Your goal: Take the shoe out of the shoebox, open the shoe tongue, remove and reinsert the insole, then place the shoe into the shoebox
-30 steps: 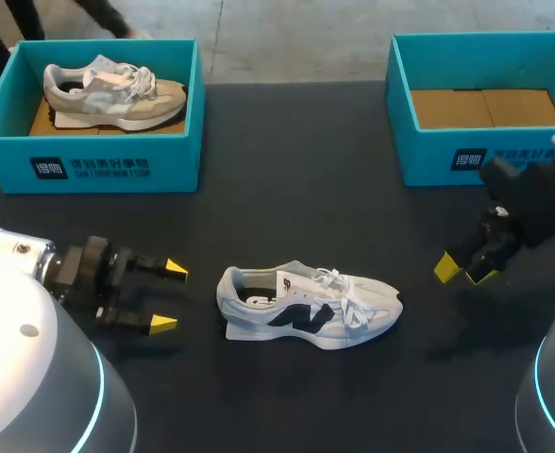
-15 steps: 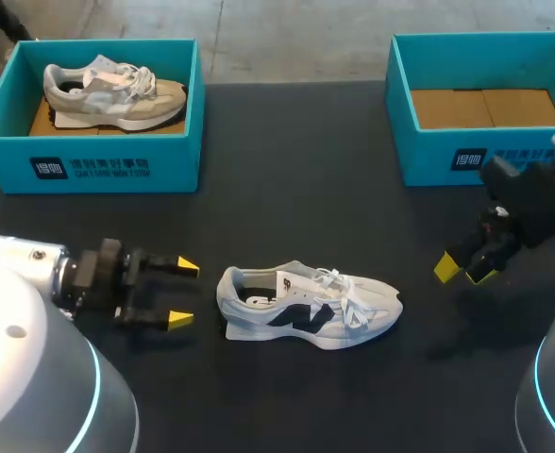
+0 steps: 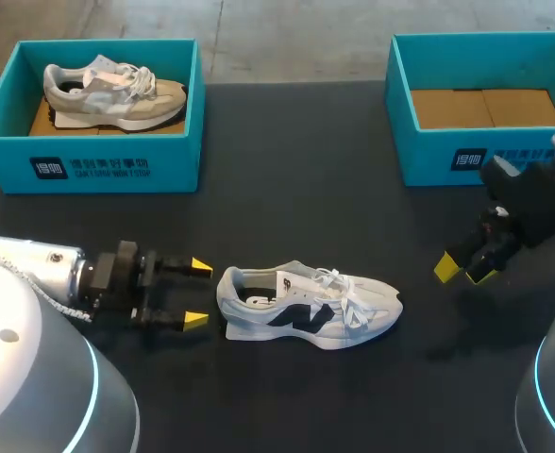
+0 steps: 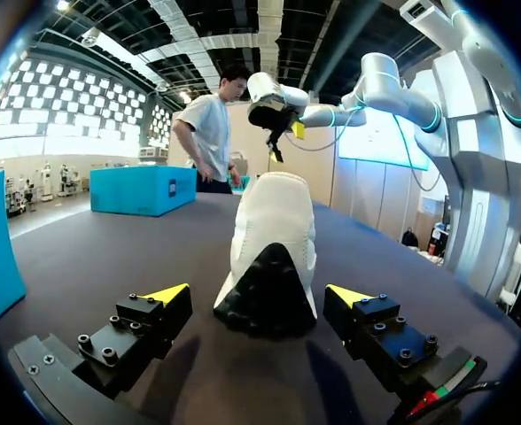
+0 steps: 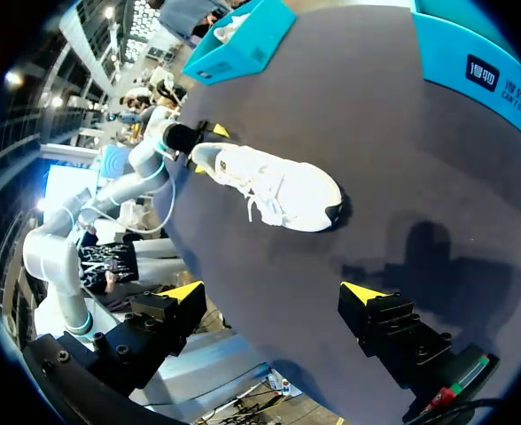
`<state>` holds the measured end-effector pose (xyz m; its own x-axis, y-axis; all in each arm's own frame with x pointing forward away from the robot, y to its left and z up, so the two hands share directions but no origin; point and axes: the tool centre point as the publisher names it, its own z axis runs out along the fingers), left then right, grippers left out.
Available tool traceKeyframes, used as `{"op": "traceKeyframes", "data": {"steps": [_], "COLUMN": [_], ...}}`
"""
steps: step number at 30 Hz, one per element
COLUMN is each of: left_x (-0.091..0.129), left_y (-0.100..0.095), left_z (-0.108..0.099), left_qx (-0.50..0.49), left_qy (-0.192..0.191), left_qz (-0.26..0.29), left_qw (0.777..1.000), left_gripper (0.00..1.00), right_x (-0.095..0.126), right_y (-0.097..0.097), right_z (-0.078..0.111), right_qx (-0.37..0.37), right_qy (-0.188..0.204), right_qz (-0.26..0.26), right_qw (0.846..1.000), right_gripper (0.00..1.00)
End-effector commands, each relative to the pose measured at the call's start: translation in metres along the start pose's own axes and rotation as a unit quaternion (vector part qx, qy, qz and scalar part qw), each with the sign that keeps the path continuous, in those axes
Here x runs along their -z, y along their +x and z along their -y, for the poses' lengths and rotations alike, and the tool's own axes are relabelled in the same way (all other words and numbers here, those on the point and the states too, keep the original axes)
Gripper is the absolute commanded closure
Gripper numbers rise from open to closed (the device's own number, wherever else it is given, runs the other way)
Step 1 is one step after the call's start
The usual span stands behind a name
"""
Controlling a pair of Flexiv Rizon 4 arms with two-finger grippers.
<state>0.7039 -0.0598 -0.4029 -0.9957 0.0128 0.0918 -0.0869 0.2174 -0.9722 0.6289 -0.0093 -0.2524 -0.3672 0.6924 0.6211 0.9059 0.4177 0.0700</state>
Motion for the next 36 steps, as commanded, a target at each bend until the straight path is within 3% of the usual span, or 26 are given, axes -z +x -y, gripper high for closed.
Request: {"op": "traceKeyframes", "data": {"steps": [1, 36], "left_x": [-0.010, -0.050], "left_y": [0.001, 0.007], "left_z": [-0.004, -0.006], "left_qx": [0.002, -0.002], "left_qy": [0.001, -0.008], "left_qz": [0.001, -0.024], "left_qw": [1.000, 1.000], "left_gripper": [0.00, 0.00], "right_x": [-0.001, -0.001], "right_y": [0.000, 0.000], "right_z": [0.000, 0.000], "right_qx": [-0.001, -0.001], "right_qy": [0.000, 0.000], "right_qz": [0.001, 0.001], "right_qw": [1.000, 1.000], "right_gripper": [0.00, 0.00]}}
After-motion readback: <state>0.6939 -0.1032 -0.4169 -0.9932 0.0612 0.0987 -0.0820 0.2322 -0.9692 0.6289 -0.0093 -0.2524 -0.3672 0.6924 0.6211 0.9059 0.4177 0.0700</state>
